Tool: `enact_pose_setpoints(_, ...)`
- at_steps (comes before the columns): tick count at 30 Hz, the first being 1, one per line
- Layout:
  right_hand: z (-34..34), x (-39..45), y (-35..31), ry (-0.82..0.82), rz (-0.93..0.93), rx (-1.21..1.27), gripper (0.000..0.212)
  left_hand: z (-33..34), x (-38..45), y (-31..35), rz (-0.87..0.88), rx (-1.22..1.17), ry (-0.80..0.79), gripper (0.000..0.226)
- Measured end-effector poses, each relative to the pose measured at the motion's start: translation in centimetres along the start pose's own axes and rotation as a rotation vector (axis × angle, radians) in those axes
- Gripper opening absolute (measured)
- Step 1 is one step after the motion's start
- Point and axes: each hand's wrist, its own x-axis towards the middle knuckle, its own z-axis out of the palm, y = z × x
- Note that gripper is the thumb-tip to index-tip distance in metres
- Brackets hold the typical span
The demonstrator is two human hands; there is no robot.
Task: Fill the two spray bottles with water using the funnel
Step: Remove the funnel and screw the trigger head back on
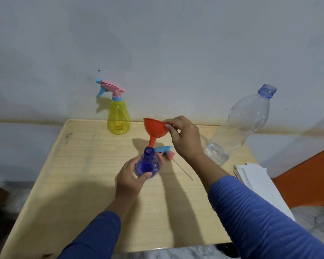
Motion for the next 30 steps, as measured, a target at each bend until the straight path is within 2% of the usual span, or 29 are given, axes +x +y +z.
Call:
enact_pose_setpoints(8, -0.2, 2.0, 6.4, -0.089, 0.324, -0.074, 0.023, -0.2, 0.0, 1.0, -0.017, 0.045, 0.006, 0.062)
enact_pose_setpoints(11, 0.4, 1.7, 9.1, -0.064, 0.447, -0.095, 0.024, -0.3, 0.0, 1.1, -0.016, 0.075, -0.012, 0.071)
enact_pose_setpoints(13, 0.9, 1.5, 10.3, -0.048, 0.504, -0.093, 0.024, -0.3, 0.0, 0.9, -0.028, 0.085, -0.004, 0.067)
enact_pose_setpoints(20, 2.6, 1.0, 13.0, 0.027, 0.599, -0.064, 0.025, 0.0, 0.1, 0.3, -0.083, 0.032, 0.007, 0.062)
enact_pose_setpoints(26, 3.0, 0.8, 13.7, 0.001, 0.622, 0.021, 0.026, 0.1, 0.1, -0.1, -0.098, 0.020, 0.014, 0.064)
enact_pose_setpoints(30, 3.4, 0.1, 13.6, -0.003, 0.602, 0.047, 0.043, 0.2, 0.0, 0.1, -0.099, 0.030, 0.020, 0.064)
